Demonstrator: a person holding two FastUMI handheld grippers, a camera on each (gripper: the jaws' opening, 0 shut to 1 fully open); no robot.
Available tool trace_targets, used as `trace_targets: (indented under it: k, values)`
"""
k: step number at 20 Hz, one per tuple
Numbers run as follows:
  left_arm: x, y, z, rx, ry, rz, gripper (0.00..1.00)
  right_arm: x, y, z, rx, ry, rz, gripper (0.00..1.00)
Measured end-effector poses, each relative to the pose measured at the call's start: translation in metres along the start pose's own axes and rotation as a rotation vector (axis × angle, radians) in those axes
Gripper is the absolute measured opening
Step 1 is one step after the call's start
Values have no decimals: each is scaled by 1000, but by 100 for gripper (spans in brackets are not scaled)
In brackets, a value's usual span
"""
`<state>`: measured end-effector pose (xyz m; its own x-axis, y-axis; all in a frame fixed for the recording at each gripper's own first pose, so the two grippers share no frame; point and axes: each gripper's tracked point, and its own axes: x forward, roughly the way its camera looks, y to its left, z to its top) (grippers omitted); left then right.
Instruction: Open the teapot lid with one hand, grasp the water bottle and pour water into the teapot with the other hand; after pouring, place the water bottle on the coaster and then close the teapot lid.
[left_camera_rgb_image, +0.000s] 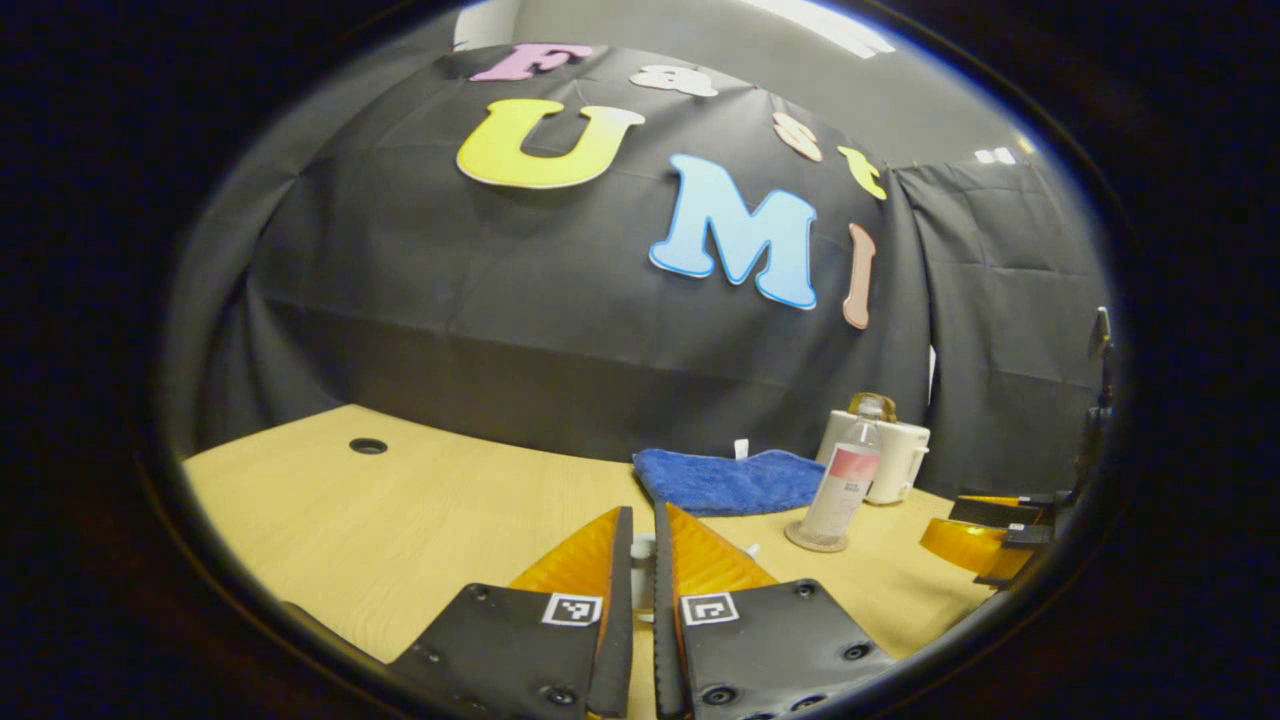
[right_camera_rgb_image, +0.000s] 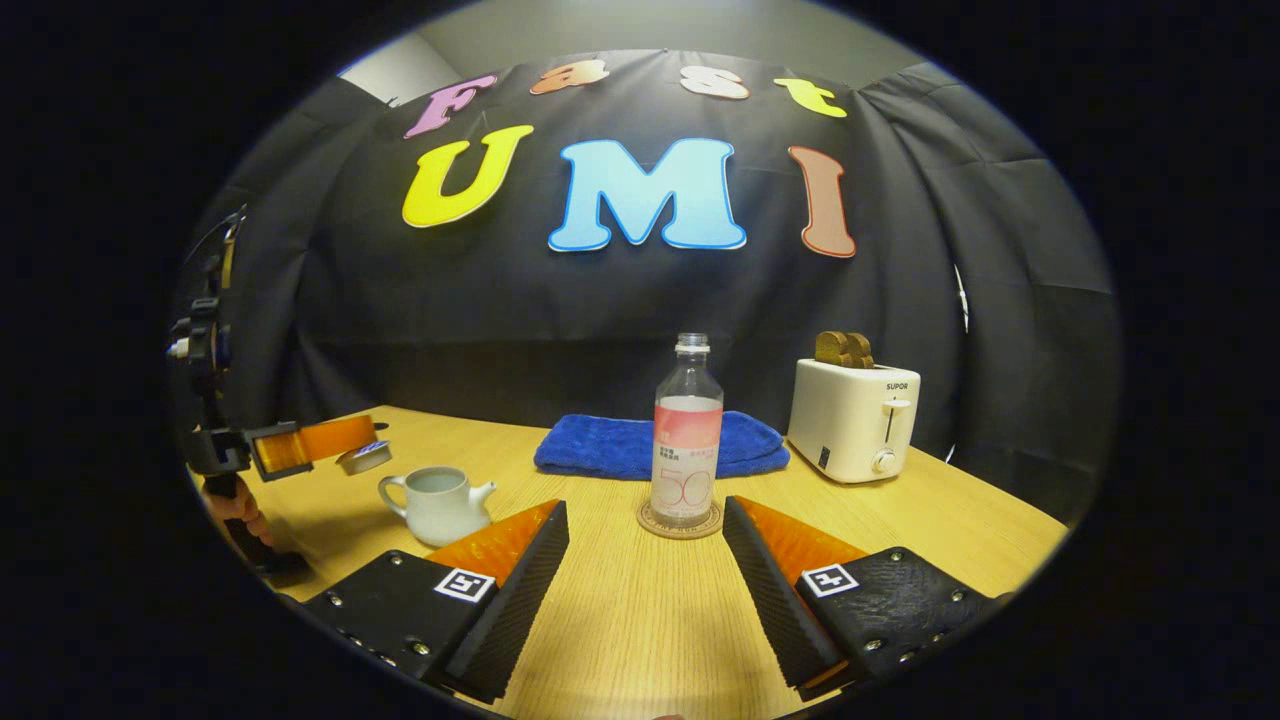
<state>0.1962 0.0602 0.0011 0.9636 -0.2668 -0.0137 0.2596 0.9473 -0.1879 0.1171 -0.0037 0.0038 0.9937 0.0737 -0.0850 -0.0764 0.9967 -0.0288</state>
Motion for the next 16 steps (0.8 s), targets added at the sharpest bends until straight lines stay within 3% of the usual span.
trace_targets:
  k: [6, 16]
  values:
    - [32, -37, -14, 99, 48, -40, 16, -24, 5, -11, 42, 5, 24, 96]
    - [55, -58, -24, 194, 77, -37, 15, -31, 0, 0, 72, -50, 36, 95]
